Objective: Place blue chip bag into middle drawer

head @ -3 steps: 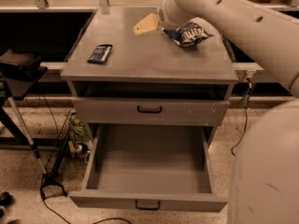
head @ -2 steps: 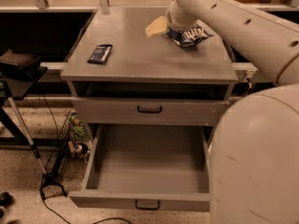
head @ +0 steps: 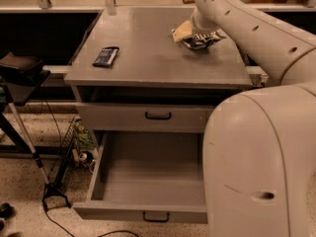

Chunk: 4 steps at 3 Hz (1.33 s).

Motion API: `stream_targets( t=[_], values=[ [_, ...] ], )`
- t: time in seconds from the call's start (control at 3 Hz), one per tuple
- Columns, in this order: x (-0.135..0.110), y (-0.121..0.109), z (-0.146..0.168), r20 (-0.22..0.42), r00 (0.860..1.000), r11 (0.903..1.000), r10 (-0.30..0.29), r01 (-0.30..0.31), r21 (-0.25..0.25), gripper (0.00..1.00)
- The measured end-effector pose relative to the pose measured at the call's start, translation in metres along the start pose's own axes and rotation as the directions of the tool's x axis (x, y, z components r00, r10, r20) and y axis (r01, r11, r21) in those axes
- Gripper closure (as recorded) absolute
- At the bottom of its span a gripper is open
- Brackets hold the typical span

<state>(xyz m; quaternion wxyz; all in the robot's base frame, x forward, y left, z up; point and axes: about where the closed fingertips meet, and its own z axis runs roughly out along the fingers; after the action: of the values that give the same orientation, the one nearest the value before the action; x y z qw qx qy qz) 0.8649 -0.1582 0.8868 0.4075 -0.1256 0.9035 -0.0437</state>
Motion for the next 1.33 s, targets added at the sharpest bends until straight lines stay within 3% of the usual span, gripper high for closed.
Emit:
stream_targets(
  t=[0.67,1.0,1.33],
  values=[
    [0.005,-0.016,0.036,-0.064,0.998,0.9996,-0.011,0.013,0.025,0.0],
    [0.011,-0.01,0.047,-0.107,0.993,0.9987,-0.049,0.047,-0.017,0.17],
    [0.01,-0.004,0.045,-0.117,0.988,0.9937,-0.098,0.091,-0.066,0.4]
  ],
)
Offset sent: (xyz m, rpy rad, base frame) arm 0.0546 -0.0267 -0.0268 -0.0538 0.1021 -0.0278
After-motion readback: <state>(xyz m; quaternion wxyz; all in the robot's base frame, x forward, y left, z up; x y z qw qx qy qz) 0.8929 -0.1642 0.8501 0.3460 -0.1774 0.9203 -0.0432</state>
